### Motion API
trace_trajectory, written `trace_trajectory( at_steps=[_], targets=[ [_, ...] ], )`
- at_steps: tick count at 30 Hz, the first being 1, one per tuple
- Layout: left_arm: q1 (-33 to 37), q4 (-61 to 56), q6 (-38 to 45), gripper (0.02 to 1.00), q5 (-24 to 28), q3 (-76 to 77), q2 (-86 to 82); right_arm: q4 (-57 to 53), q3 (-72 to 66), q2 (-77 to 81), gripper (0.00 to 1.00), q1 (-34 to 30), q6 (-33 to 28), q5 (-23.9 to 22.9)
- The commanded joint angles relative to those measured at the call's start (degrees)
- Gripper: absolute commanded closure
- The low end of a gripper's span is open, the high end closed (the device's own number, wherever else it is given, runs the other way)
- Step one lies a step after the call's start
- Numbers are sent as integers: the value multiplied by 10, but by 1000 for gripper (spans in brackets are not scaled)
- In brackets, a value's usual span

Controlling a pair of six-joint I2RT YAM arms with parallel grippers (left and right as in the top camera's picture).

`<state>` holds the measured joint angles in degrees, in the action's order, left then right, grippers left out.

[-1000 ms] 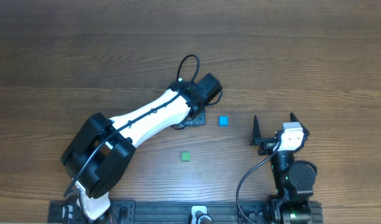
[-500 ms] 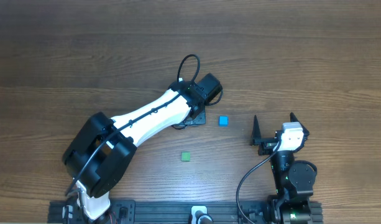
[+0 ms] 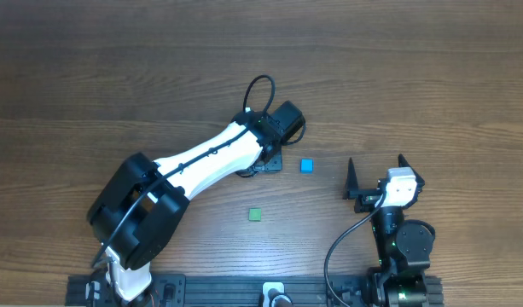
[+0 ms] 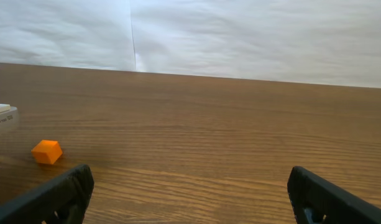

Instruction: Stack Cubes

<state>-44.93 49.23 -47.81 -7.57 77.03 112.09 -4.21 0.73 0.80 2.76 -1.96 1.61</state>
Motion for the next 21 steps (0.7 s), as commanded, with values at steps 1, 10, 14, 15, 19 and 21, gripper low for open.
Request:
trace_trajectory(
  at_steps=[1,10,14,15,19,21],
  targets=[
    [1,-2,-5,457,-10,7,7,1,-4,-5,9,3,-3,4],
    [46,23,20,378,-49,120,9,1,-4,-5,9,3,-3,4],
    [84,21,46,384,-32,177,40,1,-4,-5,7,3,-3,4],
    [89,21,55,384,-30,194,59,1,-4,-5,7,3,-3,4],
    [90,10,74,393,-21,211,107,1,-4,-5,7,3,-3,4],
    [90,4,76,391,-14,211,120,1,-4,-5,7,3,-3,4]
  ],
)
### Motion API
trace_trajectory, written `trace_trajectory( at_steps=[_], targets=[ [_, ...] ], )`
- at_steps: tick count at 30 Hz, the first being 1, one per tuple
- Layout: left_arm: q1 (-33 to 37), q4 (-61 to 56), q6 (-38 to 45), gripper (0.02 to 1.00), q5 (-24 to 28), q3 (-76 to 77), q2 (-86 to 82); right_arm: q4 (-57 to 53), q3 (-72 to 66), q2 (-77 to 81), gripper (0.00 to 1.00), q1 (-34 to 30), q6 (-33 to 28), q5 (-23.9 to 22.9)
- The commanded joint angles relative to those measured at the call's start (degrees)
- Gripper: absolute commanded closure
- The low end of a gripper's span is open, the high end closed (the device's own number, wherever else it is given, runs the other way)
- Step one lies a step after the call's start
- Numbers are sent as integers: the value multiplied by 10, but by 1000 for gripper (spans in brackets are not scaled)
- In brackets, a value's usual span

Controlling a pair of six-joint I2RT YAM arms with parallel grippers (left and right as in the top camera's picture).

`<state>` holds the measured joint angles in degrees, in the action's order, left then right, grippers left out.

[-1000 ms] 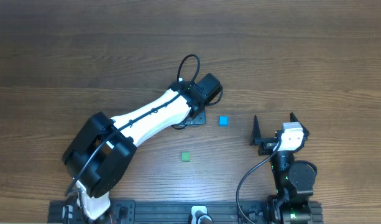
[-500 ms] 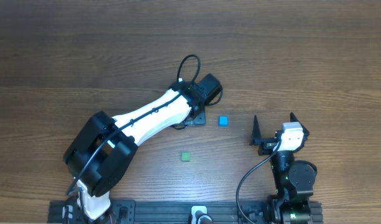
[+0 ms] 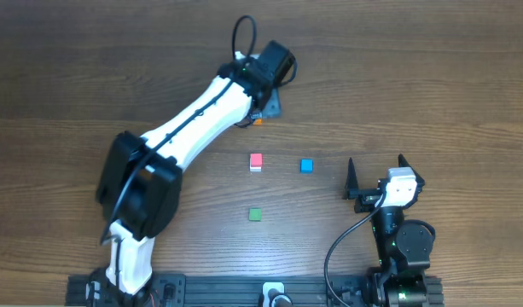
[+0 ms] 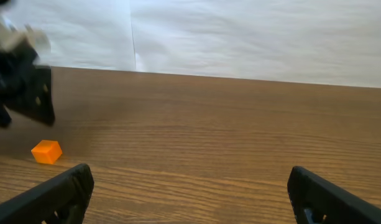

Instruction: Stack Cubes

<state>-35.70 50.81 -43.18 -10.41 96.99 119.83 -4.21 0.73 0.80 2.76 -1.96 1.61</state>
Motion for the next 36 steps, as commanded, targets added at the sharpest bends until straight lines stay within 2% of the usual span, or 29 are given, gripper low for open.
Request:
trace_trajectory(
  at_steps=[1,19,24,26,36],
  targets=[
    [-2,-13,29,393,16,11,48,1,-4,-5,7,3,-3,4],
    [-1,-28,38,439,20,11,85,1,-4,-5,9,3,-3,4],
    [0,-28,37,542,20,11,86,1,-4,-5,7,3,-3,4],
    [2,-28,33,612,23,11,86,1,-4,-5,9,3,-3,4],
    [8,-28,33,774,35,11,87,1,-4,-5,9,3,-3,4]
  ],
)
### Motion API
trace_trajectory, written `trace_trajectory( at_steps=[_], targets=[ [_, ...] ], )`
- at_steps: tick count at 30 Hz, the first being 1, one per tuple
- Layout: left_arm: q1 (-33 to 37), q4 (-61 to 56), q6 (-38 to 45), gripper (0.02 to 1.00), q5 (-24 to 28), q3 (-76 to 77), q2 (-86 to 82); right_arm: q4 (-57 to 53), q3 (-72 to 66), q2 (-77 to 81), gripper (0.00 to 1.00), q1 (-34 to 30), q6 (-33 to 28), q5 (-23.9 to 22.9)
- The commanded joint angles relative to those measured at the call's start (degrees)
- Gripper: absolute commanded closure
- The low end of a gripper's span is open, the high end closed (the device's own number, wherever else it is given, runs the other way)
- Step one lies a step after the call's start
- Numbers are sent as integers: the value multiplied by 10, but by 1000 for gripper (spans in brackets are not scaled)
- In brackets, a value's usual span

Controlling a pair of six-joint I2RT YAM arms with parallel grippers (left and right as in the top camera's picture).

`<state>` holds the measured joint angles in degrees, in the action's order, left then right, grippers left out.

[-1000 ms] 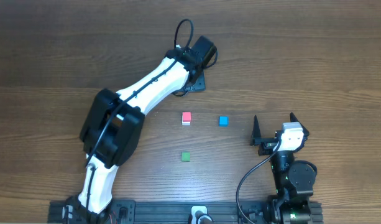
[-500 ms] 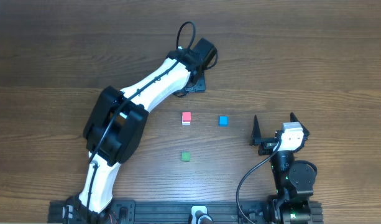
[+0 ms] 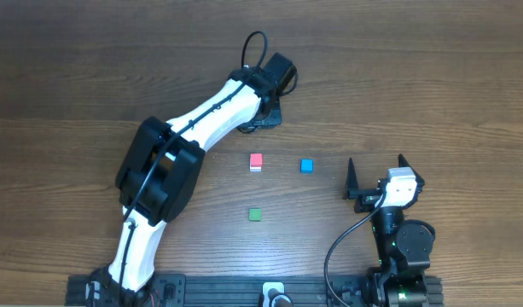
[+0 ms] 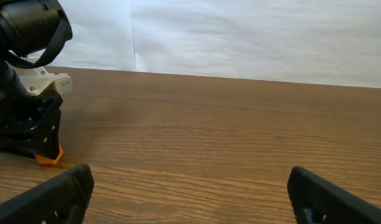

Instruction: Stack Cubes

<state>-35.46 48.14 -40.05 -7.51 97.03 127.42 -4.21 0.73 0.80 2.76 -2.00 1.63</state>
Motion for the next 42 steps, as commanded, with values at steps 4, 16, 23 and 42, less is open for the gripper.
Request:
trace_trajectory(
  at_steps=[4,16,23,42],
  targets=[
    [5,-1,2,803,6,11,10,1,-4,-5,7,3,-2,4],
    [-16,85,-27,963,-1,11,-121,1,-4,-5,7,3,-2,4],
    [-82,122,-55,976,-14,-19,-187,1,-4,-5,9,3,-2,4],
    [-109,126,-132,978,-11,-117,-188,1,-4,-5,9,3,-2,4]
  ],
)
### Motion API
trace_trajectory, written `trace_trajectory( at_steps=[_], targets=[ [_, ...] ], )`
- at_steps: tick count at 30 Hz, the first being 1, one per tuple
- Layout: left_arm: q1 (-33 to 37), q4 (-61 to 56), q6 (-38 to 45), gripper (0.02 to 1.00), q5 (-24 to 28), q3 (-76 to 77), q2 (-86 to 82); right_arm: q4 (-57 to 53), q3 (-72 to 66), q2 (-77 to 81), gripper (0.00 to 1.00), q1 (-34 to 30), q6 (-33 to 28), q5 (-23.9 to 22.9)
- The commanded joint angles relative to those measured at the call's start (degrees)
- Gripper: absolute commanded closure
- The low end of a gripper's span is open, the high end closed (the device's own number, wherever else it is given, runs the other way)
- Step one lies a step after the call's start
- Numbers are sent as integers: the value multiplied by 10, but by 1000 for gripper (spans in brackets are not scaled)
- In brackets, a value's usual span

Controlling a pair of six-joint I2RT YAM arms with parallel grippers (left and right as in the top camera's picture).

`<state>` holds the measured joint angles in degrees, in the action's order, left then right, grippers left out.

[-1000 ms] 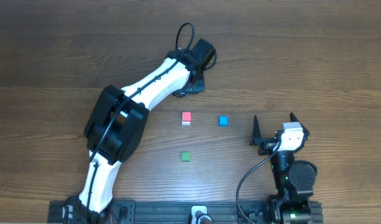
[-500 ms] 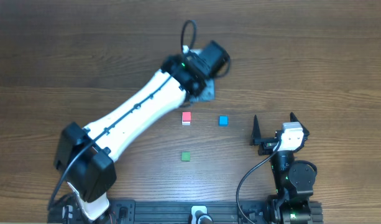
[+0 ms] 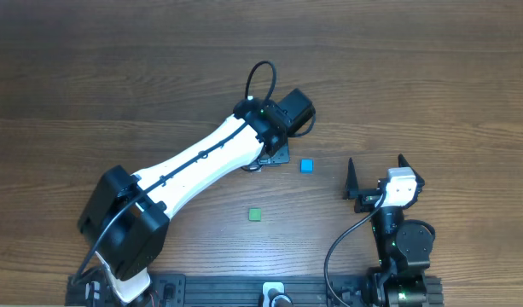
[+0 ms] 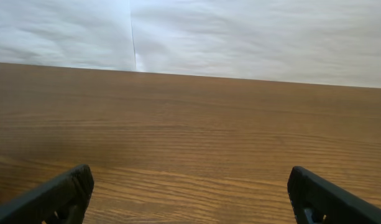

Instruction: Stack Cubes

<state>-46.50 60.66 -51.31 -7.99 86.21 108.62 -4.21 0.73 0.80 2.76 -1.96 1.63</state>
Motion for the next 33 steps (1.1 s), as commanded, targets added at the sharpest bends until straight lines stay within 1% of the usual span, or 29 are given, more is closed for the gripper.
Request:
trace_trajectory(
  at_steps=[1,13,25,33],
  targets=[
    [1,0,-19,978,-6,-9,0,1,-4,-5,7,3,-3,4],
    [8,-10,-21,976,0,-35,0,1,-4,-5,9,3,-3,4],
    [10,-36,8,978,0,-42,0,1,-4,-5,7,3,-3,4],
    [10,-37,8,978,0,-42,0,1,-4,-5,7,3,-3,4]
  ],
)
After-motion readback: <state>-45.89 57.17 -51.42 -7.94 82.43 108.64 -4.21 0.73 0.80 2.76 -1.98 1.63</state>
